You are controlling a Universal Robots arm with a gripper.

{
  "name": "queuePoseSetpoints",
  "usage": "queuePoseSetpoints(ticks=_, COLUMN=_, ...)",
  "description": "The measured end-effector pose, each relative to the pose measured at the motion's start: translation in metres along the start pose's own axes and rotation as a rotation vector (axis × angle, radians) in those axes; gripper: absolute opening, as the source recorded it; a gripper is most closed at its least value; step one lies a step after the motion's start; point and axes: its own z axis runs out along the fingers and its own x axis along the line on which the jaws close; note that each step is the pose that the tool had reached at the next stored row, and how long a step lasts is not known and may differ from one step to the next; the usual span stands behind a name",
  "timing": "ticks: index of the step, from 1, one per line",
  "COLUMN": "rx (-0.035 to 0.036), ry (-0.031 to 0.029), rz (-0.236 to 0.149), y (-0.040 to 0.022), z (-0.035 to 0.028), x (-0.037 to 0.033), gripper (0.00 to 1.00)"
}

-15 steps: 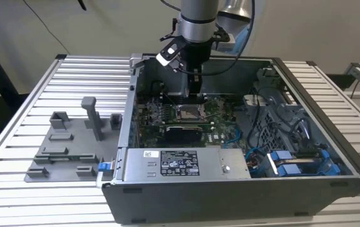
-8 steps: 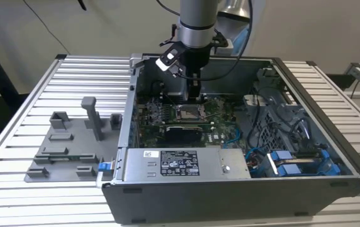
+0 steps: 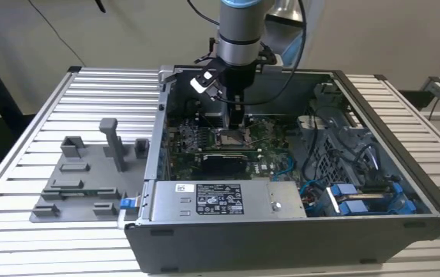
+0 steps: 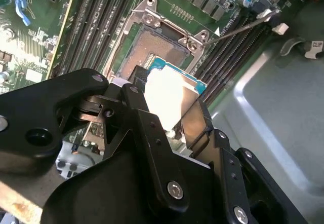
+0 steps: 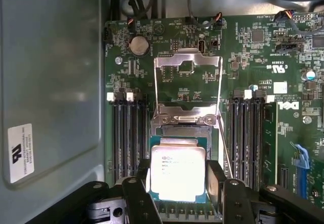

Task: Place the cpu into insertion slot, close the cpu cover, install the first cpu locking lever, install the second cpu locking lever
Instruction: 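Place the cpu into insertion slot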

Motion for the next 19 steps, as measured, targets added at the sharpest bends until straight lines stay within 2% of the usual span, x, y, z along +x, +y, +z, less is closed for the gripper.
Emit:
queuePoseSetpoints(ticks=10, rx=0.0001, ry=-0.0001, rz=0.0, y=-0.0008, z=0.0162, x=-0.0014, gripper=0.54)
queuePoseSetpoints(ticks=19, rx=0.0009, ry=-0.0002, rz=0.0, y=-0.0009, z=0.0188, x=-0.0016, gripper=0.54)
